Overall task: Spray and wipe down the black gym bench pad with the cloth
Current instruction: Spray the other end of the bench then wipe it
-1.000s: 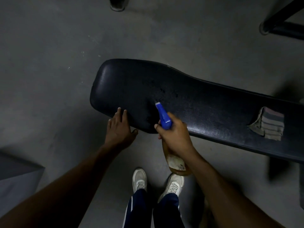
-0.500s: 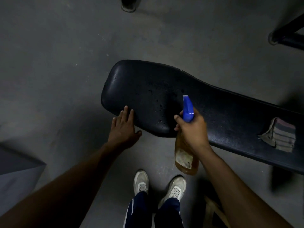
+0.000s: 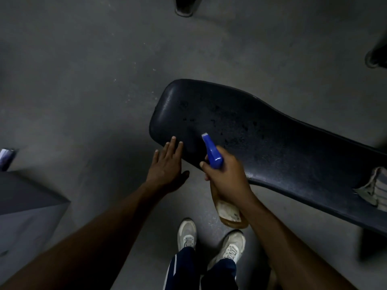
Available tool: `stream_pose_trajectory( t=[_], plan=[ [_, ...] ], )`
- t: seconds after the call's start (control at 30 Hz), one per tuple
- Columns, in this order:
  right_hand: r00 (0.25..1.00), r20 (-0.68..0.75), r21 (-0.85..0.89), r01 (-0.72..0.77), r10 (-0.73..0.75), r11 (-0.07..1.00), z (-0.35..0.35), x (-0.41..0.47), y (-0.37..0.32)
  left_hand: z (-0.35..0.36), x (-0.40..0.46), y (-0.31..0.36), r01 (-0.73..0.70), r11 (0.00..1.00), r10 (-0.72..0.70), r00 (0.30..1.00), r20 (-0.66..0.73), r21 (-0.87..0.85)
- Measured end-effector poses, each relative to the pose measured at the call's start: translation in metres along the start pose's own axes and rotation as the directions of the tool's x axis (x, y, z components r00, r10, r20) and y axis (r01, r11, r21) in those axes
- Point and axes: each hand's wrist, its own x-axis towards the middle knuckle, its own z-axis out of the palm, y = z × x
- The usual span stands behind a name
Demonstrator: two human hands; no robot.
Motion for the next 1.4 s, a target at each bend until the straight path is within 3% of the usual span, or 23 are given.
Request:
stream_pose_trajectory(
  t=[0.17, 0.37, 0.67, 0.83, 1.0, 1.13, 1.4],
  plan=[
    [0.999, 0.026, -0.004, -0.035, 0.035, 0.999, 0.009, -0.019, 0.011, -0.004, 0.001, -0.021, 0.095, 0.995, -0.096, 0.995, -0.016, -0.036],
    [0.978, 0.010, 0.063, -0.208, 0.208, 0.976, 0.009, -0.042, 0.039, -0.005, 0.003, -0.034, 0.108, 0.994, -0.108, 0.994, 0.011, -0.033],
    [0.980, 0.070, -0.005, -0.185, 0.185, 0.983, 0.023, -0.069, 0.051, -0.004, 0.003, -0.031, 0.117, 0.992, -0.116, 0.993, 0.022, -0.046],
    [0.974, -0.005, 0.200, -0.221, 0.226, 0.955, 0.021, -0.060, 0.041, -0.005, 0.000, -0.020, 0.080, 0.996, -0.080, 0.997, 0.004, -0.024],
    [0.986, -0.091, 0.216, -0.117, 0.139, 0.969, 0.000, -0.052, 0.038, -0.007, 0.001, 0.005, 0.049, 0.998, -0.049, 0.999, -0.001, -0.030],
    [0.963, -0.202, 0.309, -0.111, 0.179, 0.945, -0.032, -0.058, 0.049, -0.011, 0.003, 0.038, -0.026, 0.999, 0.025, 0.999, -0.023, -0.026],
    [0.898, -0.393, 0.324, -0.063, 0.195, 0.944, -0.116, -0.081, 0.087, -0.002, 0.014, 0.124, -0.165, 0.985, 0.164, 0.986, 0.008, 0.049]
  ],
)
